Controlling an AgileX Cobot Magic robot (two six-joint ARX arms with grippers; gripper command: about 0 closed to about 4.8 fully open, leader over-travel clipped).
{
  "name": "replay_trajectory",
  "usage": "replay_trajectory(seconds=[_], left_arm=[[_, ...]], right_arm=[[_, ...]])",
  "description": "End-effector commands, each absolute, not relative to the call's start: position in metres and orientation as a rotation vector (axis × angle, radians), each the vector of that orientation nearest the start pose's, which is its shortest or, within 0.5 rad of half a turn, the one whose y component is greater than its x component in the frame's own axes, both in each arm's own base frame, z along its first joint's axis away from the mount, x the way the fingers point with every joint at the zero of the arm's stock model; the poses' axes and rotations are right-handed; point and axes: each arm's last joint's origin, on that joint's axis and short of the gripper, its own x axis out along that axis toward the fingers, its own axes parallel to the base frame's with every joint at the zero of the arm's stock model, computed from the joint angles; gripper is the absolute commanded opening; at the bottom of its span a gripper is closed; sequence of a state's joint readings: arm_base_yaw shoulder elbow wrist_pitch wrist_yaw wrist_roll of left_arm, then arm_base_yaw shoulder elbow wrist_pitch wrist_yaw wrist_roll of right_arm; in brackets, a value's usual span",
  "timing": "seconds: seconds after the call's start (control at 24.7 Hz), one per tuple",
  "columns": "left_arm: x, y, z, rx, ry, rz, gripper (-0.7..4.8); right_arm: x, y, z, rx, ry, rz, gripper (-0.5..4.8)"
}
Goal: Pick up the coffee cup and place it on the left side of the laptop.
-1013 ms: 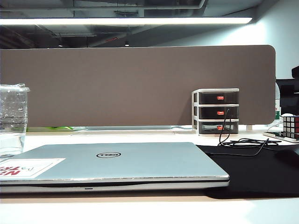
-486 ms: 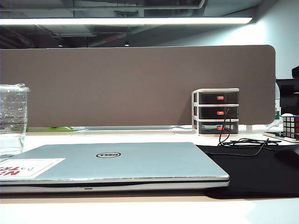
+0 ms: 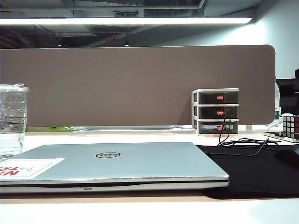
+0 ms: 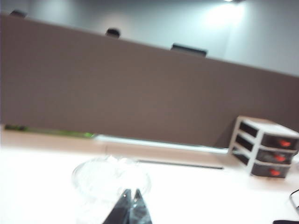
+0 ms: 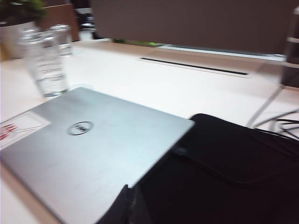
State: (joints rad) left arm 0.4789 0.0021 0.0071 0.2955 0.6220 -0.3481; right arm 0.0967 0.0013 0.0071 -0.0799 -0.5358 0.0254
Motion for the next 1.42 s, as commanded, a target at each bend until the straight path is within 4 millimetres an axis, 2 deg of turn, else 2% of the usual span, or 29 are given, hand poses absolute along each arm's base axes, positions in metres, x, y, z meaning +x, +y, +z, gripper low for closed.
replay_trajectory(seconds=[0.04, 0.2, 0.41, 0.61, 0.85, 1.18, 1.42], left_arm=[[0.089, 0.023, 0.188, -0.113, -0.197, -0.156, -0.05], [0.091, 0.016, 0.186, -0.097, -0.184, -0.197, -0.06], [0.093, 0.010, 0.186, -0.098, -0.191, -0.153, -0.06], [0.096, 0.011, 0.176, -0.088, -0.102, -0.045, -0.06], [0.096, 0.007, 0.174, -0.064, -0.089, -0.088, -0.05], [0.096, -0.007, 0.175, -0.045, -0.090, -0.231, -0.05], [0.096, -0.008, 0.174, -0.047, -0.086, -0.246, -0.05]], right_arm=[[0.093, 0.021, 0.161, 0.023, 0.034, 0.532, -0.01], [0.094, 0.020, 0.165, 0.013, -0.004, 0.467, -0.01], [0.095, 0.018, 0.165, 0.006, -0.006, 0.425, -0.01], [0.096, 0.014, 0.165, -0.035, -0.013, 0.244, -0.01], [0.097, 0.009, 0.169, -0.082, -0.051, 0.091, -0.01], [0.097, 0.008, 0.174, -0.114, -0.110, 0.061, -0.01], [0.096, 0.009, 0.175, -0.126, -0.122, 0.089, -0.01]])
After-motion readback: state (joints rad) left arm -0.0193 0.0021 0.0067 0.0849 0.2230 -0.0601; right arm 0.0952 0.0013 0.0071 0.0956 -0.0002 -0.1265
